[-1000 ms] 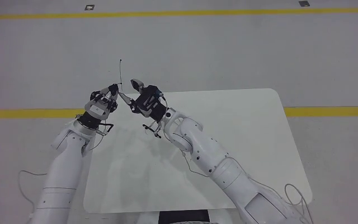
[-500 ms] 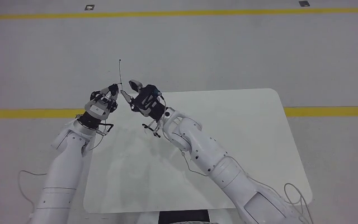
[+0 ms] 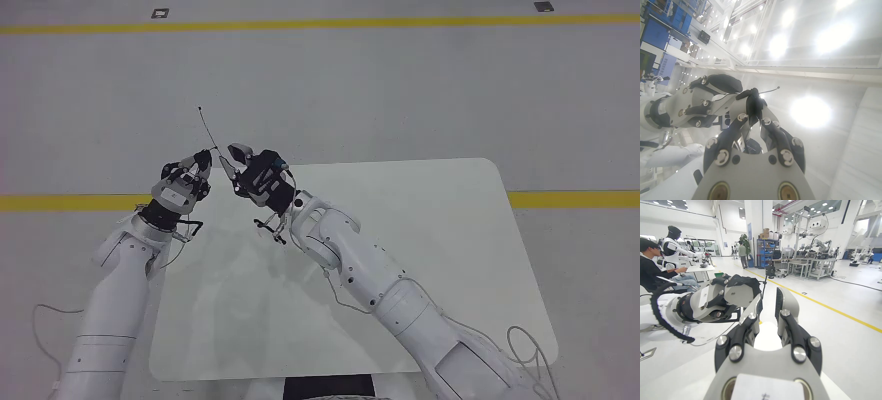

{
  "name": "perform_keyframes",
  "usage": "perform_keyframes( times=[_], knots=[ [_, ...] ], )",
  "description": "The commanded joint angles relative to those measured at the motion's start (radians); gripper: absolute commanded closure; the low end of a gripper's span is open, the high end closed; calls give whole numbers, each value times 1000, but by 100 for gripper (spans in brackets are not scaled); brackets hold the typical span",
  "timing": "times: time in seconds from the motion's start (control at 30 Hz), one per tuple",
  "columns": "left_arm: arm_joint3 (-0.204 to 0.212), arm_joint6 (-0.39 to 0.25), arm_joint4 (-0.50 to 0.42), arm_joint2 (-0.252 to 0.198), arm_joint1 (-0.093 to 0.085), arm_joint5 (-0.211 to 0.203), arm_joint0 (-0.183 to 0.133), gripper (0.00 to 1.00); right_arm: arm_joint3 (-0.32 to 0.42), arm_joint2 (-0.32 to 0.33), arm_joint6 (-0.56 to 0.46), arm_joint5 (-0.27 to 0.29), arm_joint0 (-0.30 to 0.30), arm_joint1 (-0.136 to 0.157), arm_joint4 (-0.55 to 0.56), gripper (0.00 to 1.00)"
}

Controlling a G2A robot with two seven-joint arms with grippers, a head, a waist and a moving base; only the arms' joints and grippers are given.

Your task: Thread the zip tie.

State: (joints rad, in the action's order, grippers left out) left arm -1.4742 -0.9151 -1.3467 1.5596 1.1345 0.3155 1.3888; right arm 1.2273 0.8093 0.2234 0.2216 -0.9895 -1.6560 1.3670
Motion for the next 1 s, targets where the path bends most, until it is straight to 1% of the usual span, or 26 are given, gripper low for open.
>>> perform_keyframes(
  times=[0.0, 0.27, 0.9, 0.97],
  knots=[
    [0, 0, 0, 0, 0, 0, 0, 100, 0, 1, 3, 3, 1, 0, 5, 84],
    [0, 0, 0, 0, 0, 0, 0, 100, 5, 4, 4, 12, -1, 0, 15, 80],
    [0, 0, 0, 0, 0, 0, 0, 100, 1, 4, -7, 20, -1, -5, 13, 83],
    [0, 0, 0, 0, 0, 0, 0, 100, 1, 5, -7, 20, 0, -6, 13, 82]
  ],
)
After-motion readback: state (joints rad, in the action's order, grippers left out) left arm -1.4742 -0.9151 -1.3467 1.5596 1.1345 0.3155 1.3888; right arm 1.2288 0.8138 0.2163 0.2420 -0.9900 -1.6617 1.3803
